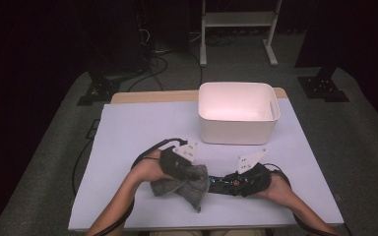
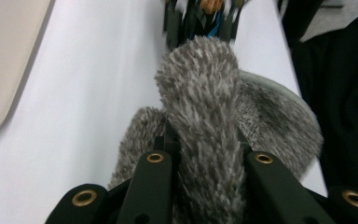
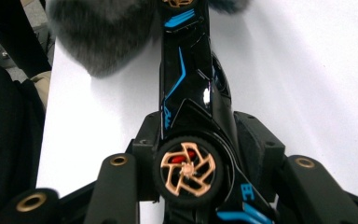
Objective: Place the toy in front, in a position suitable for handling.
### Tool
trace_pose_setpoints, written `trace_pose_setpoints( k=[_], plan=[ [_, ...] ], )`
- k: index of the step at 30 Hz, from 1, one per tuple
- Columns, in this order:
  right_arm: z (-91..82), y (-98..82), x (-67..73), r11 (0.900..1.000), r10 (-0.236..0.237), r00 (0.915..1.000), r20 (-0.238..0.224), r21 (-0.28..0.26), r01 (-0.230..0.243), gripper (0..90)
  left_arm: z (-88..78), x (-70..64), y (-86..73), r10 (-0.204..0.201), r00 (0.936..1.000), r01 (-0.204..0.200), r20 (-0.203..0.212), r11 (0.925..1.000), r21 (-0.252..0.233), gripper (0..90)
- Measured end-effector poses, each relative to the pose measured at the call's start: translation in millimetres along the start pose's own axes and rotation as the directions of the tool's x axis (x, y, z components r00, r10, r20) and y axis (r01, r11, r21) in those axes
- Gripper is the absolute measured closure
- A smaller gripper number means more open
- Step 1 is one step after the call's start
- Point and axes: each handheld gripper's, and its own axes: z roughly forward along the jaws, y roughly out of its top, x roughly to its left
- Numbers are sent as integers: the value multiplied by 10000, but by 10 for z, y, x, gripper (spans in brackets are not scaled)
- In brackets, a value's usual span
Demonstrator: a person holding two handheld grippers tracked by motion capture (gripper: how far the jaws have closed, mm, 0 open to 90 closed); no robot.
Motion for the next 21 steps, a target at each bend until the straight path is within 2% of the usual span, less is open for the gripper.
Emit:
trace_pose_setpoints(
  k=[3, 6, 8, 9, 10, 15, 17, 21],
  plan=[
    [49, 75, -17, 10000, -67, 10000, -49, -5, 67, 469, -88, -9, -98, -205, 9997, 205, -107, 9998, -14, 777],
    [130, 171, 3, 9996, -233, 9996, -131, 176, 235, 488, -170, -7, -180, -386, 9990, 383, -232, 9992, -115, 776],
    [180, 213, 6, 9986, -350, 9991, -229, 395, 359, 543, -224, -6, -233, -504, 9981, 498, -365, 9986, -154, 776],
    [190, 224, 10, 9973, -547, 9985, -58, 490, 549, 550, -250, -7, -258, -579, 9977, 571, -363, 9981, -227, 776],
    [190, 234, 5, 9969, -545, 9985, -87, 555, 549, 552, -275, -7, -279, -595, 9975, 587, -385, 9980, -221, 776],
    [200, 240, -25, 9973, -605, 9981, -76, 413, 607, 555, -423, 19, -348, -848, 9946, 828, -600, 9959, -353, 775],
    [218, 278, -56, 9960, -760, 9971, 74, 486, 755, 554, -482, 28, -361, -878, 9934, 860, -735, 9959, -275, 775],
    [281, 369, -138, 9963, -817, 9967, 33, 266, 816, 553, -541, 37, -371, -931, 9922, 906, -826, 9953, -326, 772]
  ],
)
